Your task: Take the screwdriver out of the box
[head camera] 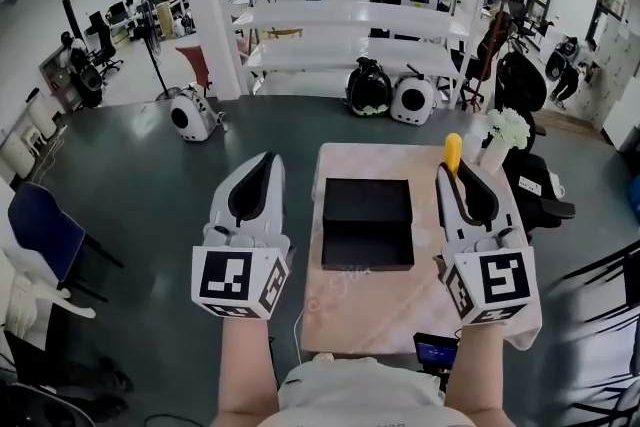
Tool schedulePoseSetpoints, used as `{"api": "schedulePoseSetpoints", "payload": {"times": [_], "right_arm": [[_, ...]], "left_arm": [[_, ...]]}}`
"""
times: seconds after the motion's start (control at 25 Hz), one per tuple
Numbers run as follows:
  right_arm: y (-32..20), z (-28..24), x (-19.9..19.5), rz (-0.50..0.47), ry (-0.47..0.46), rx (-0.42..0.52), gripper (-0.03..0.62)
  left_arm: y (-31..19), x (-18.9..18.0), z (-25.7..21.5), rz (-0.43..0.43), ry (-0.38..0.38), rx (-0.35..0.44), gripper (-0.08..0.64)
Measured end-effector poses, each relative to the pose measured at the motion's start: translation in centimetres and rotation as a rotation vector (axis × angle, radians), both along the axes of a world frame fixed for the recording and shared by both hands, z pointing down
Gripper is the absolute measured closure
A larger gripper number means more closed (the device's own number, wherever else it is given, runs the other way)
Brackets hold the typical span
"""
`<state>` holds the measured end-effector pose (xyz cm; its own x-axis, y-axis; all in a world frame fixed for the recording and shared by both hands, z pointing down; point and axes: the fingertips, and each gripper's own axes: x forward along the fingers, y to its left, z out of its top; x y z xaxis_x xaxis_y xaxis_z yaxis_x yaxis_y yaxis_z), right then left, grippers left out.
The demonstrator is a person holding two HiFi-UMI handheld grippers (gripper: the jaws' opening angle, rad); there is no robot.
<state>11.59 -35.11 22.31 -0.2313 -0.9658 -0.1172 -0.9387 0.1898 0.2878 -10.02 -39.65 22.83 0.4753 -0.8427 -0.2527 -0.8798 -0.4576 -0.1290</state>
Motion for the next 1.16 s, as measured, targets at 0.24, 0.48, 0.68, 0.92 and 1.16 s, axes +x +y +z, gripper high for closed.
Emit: {"api": "schedulePoseSetpoints", "payload": {"times": [0.24, 0.48, 0.68, 0.92, 1.16], "right_arm": [[-0.2, 0.2, 0.0, 0.002, 0.02, -0.002, 0.511], [0.0, 0.0, 0.0, 0.01, 0.015, -0.002, 0.511], [-0.1, 0.1, 0.3, 0.026, 0.012, -0.001, 0.511], [0.3, 0.0, 1.7, 0.052, 0.012, 0.004, 0.511], [0.7, -0.1, 3.3, 0.081, 0.003, 0.006, 0.511]], "left_arm": [[0.2, 0.0, -0.2, -0.009, 0.009, 0.001, 0.552], [0.4, -0.1, -0.4, -0.002, 0.0, 0.006, 0.552], [0.1, 0.0, -0.3, 0.003, -0.003, 0.008, 0.552], [0.1, 0.6, -0.2, 0.012, -0.004, 0.009, 0.552], [0.0, 1.3, -0.1, 0.018, 0.001, 0.005, 0.552]]}}
